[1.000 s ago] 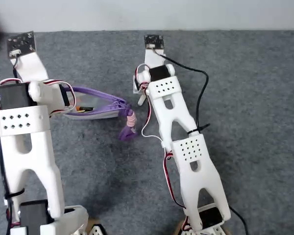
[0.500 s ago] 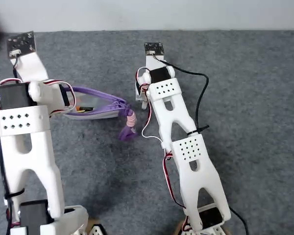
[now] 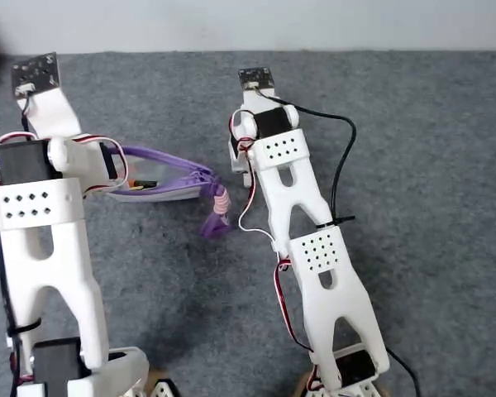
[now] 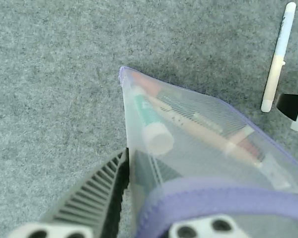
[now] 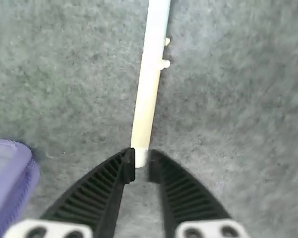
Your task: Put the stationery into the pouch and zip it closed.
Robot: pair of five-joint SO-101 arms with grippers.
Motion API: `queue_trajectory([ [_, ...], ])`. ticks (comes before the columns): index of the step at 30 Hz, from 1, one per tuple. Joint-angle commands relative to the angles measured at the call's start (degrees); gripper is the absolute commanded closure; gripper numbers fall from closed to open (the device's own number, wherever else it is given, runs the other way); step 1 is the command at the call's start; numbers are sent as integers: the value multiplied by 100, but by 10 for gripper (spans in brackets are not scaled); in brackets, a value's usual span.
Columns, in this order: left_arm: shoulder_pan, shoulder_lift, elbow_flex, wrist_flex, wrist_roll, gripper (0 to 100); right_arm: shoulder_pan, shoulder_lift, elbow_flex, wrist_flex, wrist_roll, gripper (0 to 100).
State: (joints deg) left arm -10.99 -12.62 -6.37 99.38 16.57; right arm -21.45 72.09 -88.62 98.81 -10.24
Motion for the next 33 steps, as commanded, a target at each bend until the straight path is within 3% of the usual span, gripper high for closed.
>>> queue_trajectory([
  [1,35,-308,-127,88,44,987,31,-145,-97,-233,343,796],
  [13,35,-308,-127,79,35,987,-330,-145,1240,-1156,791,786],
  [16,35,-308,-127,88,35,987,-259,-145,1415,-1121,791,847],
  [20,35,-308,-127,70,35,987,-171,-198,1196,-734,774,995],
  [25,44,-308,-119,62,35,987,-207,-154,396,356,738,993],
  [33,44,-334,-119,79,35,987,-92,-681,659,435,782,991],
])
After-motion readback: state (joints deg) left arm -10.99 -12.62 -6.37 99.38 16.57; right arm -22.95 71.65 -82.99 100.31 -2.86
